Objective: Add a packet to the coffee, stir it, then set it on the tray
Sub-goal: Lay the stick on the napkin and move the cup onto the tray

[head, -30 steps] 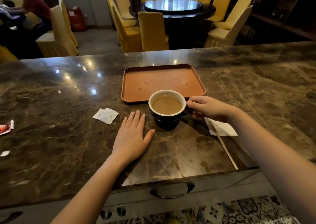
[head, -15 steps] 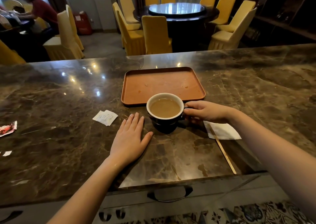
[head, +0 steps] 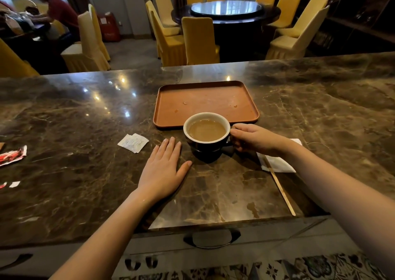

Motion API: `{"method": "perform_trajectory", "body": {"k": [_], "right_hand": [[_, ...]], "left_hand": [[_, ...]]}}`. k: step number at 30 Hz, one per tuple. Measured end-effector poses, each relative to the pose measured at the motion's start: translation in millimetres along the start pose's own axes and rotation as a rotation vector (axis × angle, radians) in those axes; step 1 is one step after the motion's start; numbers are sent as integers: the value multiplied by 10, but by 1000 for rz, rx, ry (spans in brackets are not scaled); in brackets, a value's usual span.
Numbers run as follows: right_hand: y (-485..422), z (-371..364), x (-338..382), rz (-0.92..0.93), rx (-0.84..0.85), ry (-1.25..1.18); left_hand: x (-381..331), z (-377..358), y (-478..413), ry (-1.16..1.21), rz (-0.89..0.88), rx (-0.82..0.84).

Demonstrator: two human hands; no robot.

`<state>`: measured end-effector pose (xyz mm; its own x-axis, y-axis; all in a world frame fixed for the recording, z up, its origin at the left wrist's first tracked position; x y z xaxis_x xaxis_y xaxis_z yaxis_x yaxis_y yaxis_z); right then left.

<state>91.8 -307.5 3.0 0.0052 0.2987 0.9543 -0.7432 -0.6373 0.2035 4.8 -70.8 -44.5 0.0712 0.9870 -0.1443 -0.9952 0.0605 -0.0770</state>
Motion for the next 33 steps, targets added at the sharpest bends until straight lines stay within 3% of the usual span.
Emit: {"method": "perform_trajectory", "body": {"k": [10, 20, 33], "right_hand": [[-60, 45, -81, 54, -23, -136], [-189, 291, 91, 138, -112, -157], [-703, 640, 176, 184, -120, -144]], "left_hand": [[16, 49, -40, 56, -4, 94], [4, 102, -236, 143, -5, 47], [26, -16, -255, 49, -7, 18]]}}
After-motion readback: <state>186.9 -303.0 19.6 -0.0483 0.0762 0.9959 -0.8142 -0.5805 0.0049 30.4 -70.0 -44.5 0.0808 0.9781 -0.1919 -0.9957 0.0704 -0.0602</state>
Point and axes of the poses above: each hand's wrist, its own y-axis away from the middle knuckle, its own z-axis out of the back of the hand, x = y × z, the point moved 2 cm from there along -y, towards the middle knuckle, and after that the axes turned 2 degrees about z, right-handed, at the moved point
